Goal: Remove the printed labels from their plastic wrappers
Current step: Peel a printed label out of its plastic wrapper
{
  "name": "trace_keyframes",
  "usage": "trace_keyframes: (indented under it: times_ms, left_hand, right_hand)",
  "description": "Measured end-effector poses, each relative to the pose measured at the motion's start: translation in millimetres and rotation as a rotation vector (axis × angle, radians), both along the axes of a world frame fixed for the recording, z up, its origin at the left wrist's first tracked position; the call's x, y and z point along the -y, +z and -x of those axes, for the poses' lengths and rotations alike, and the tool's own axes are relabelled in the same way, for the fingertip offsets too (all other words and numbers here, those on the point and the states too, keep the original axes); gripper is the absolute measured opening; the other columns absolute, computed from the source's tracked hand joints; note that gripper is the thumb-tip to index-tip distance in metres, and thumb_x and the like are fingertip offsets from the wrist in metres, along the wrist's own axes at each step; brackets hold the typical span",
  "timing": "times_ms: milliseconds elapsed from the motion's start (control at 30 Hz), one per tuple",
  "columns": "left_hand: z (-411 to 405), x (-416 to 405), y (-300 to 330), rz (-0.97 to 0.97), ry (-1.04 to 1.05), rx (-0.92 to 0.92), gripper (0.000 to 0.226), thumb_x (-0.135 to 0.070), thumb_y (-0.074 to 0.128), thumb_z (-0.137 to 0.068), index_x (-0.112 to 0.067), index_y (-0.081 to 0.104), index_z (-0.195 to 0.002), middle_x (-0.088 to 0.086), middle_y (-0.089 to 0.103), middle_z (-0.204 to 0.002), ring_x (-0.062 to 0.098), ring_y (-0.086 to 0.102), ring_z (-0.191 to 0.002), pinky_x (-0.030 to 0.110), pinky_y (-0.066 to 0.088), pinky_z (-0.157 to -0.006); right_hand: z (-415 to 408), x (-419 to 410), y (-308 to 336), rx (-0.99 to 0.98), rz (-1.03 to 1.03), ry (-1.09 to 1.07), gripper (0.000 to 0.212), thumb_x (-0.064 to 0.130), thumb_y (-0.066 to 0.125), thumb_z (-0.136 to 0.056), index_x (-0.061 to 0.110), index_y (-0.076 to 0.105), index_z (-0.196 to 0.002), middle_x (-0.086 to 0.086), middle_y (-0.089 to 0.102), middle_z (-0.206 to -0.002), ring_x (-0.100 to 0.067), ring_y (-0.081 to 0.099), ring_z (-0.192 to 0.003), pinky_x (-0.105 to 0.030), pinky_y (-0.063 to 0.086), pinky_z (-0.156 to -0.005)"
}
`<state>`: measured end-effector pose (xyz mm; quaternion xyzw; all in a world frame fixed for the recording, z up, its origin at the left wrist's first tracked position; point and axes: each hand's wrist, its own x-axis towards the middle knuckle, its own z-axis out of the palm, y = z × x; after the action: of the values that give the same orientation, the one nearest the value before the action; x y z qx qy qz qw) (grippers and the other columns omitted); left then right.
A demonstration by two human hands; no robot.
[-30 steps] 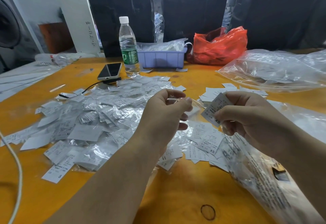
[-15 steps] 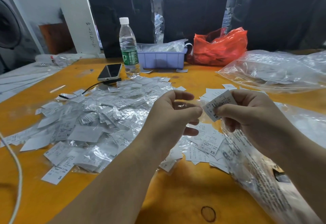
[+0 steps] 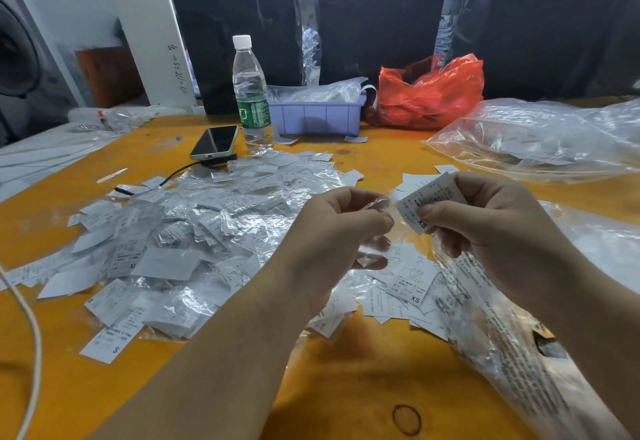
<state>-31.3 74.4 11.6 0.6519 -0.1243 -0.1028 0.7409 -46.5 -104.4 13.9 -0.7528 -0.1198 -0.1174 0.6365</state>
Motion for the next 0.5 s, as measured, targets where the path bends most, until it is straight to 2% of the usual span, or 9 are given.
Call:
trace_keyframes:
  times_ms: [100,267,500]
  left_hand:
    - [-0.7,0.5,-1.0,-0.045,-0.018,0.001,0.014,0.0,0.064,-0.086,-0.012,0.07,-0.084,-0.003,0.066,-0.067,0.01,0.06,-0.056,0.026,0.053,-0.054]
    - [-2.5,1.2,-3.5,-0.087,-0.012,0.019,0.009,-0.015,0.065,-0.091,-0.011,0.07,-0.086,-0.006,0.062,-0.063,0.005,0.055,-0.052,0.026,0.052,-0.054]
    - [-2.9,2.1,-4.2,-0.103,-0.027,0.018,0.012,-0.015,0.066,-0.091,-0.013,0.068,-0.08,-0.007,0.06,-0.06,0.006,0.053,-0.051,0.027,0.052,-0.055]
  right_hand:
    - [0.5,0.9,0.1,-0.003,-0.017,-0.001,0.021,-0.003,0.063,-0.085,0.011,0.071,-0.073,-0.004,0.06,-0.058,-0.016,0.047,-0.049,-0.021,0.04,-0.043]
    - [1.4,0.0,0.9,0.025,-0.056,-0.013,0.013,-0.002,0.064,-0.085,0.006,0.069,-0.077,-0.009,0.061,-0.062,-0.015,0.049,-0.048,-0.021,0.041,-0.044]
    - [2.7,-0.9,2.3,0.015,-0.119,-0.057,0.015,-0.001,0.066,-0.084,0.012,0.067,-0.076,-0.007,0.069,-0.066,-0.014,0.057,-0.051,-0.028,0.05,-0.048]
